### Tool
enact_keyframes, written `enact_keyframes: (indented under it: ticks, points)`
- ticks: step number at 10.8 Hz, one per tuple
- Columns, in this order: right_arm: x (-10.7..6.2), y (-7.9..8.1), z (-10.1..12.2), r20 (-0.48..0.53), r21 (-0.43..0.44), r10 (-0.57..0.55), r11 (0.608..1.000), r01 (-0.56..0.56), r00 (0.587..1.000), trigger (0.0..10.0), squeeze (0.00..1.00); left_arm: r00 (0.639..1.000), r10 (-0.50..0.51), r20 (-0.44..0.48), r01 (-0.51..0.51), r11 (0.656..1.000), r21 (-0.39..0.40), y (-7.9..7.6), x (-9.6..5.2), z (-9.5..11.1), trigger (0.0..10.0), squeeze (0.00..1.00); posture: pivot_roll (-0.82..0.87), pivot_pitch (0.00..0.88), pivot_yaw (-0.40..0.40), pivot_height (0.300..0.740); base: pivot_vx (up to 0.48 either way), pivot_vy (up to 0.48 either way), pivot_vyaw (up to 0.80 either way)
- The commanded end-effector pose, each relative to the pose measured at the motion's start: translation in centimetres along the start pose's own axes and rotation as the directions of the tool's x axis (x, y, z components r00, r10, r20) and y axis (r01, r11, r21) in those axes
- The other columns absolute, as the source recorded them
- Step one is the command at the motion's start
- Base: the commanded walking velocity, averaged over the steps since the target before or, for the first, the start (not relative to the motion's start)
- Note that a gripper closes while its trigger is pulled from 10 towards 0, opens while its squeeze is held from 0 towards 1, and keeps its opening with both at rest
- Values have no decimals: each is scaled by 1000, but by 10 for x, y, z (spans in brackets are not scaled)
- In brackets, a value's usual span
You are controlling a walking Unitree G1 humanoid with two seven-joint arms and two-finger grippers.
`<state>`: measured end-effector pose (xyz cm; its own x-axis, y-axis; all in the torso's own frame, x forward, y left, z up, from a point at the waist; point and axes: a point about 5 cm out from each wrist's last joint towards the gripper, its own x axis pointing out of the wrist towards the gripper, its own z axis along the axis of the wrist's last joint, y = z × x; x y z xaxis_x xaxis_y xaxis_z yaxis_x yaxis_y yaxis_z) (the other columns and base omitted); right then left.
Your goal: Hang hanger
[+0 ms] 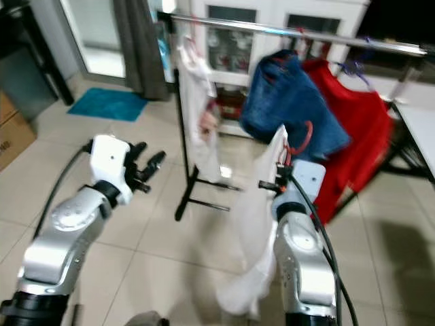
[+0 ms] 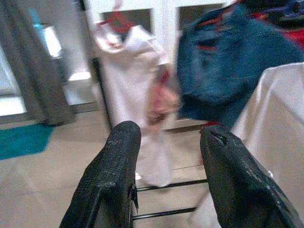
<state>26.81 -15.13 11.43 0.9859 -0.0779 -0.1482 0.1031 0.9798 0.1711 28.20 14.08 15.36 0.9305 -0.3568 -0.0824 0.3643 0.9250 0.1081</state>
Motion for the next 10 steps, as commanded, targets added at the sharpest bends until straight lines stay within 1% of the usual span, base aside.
enact_keyframes:
  ticks: [1,2,4,6,8,10]
  points:
    - [0,9,7,34,4,42,999,-42,999,10000,0,1000,12,-2,-12,1000,-1,3,-3,0,10000,118,82,55,-22,740,326,0,0]
    - [0,8,6,26,14,32,999,-33,999,10000,0,1000,13,-4,-13,1000,1,3,-4,-1,10000,118,85,51,-24,740,319,0,0]
    - [2,7,6,31,-5,32,999,-32,999,10000,0,1000,-2,-16,2,1000,23,2,-4,-3,10000,122,89,43,-24,740,322,0,0]
    - [6,8,12,53,9,26,1000,-27,998,10000,0,1000,-7,-11,8,1000,26,5,-2,1,10000,118,94,38,-8,740,322,0,0]
    - [5,5,12,54,18,8,1000,-9,998,10000,0,1000,-20,-7,20,999,31,3,0,3,10000,118,95,44,-8,740,322,0,0]
    - [5,7,11,50,16,9,1000,-10,999,10000,0,1000,-22,-9,23,999,32,4,-1,2,10000,125,96,45,-7,740,326,0,0]
